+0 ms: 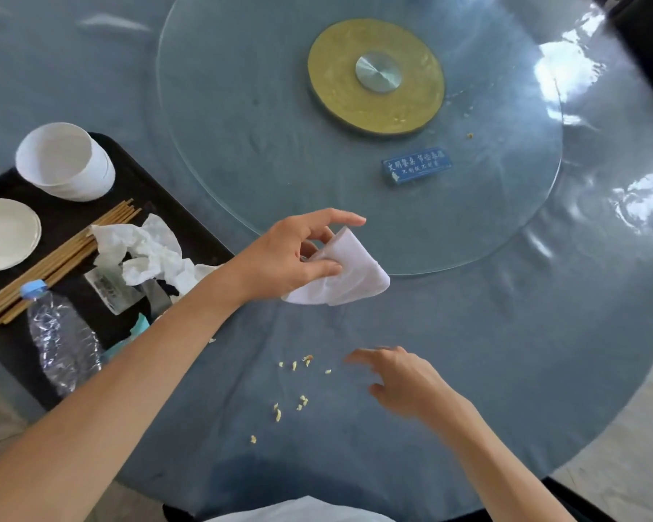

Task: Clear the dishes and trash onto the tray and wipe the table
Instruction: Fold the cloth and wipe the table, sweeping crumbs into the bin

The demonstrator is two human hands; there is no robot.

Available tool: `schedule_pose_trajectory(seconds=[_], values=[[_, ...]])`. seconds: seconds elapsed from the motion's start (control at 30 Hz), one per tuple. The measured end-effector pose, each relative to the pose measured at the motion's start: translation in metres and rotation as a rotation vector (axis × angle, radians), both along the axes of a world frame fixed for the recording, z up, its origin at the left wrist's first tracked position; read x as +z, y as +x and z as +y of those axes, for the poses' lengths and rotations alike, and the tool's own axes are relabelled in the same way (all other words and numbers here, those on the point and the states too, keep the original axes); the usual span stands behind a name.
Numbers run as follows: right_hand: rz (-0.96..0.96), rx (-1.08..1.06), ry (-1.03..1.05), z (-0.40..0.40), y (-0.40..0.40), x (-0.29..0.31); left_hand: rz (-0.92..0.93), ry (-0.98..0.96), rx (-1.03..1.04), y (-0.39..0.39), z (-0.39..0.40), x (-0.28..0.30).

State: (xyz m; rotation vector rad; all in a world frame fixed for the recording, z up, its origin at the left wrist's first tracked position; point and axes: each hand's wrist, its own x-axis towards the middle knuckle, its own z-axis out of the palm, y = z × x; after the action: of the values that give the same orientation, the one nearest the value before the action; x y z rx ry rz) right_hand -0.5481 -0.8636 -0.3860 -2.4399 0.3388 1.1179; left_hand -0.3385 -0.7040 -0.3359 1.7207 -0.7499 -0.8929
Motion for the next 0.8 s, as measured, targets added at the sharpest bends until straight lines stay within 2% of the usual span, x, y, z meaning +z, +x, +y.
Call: schedule_pose_trajectory(seconds=[0.07,0.17,0.23,0.3,0.4,0.5,0.8], values=[[-0.080,-0.186,0.040,-0.007,0.002,-0.005,0.024,-0.009,0.007,0.003,-0.003,-0.005],[-0.402,-0.528,0.014,-0.017,0.012,-0.007,0.046,0.009,-0.001,0.009,-0.005,-0.010],[-0.606,-0.616,-0.024,-0.028,0.023,-0.005,0.049,-0.002,-0.027,0.014,-0.008,-0.010],[-0.704,-0.562,0.022,-0.041,0.040,0.001,0.047,-0.013,-0.061,0.019,-0.015,-0.004],[-0.733,-0.432,0.166,-0.054,0.069,0.010,0.025,-0.038,-0.108,0.029,-0.030,0.006],[-0.736,-0.394,0.261,-0.061,0.087,0.009,-0.013,-0.045,-0.129,0.039,-0.041,0.011],[-0.812,-0.231,0.162,-0.074,0.096,0.007,-0.066,-0.063,-0.070,0.071,-0.043,0.002]])
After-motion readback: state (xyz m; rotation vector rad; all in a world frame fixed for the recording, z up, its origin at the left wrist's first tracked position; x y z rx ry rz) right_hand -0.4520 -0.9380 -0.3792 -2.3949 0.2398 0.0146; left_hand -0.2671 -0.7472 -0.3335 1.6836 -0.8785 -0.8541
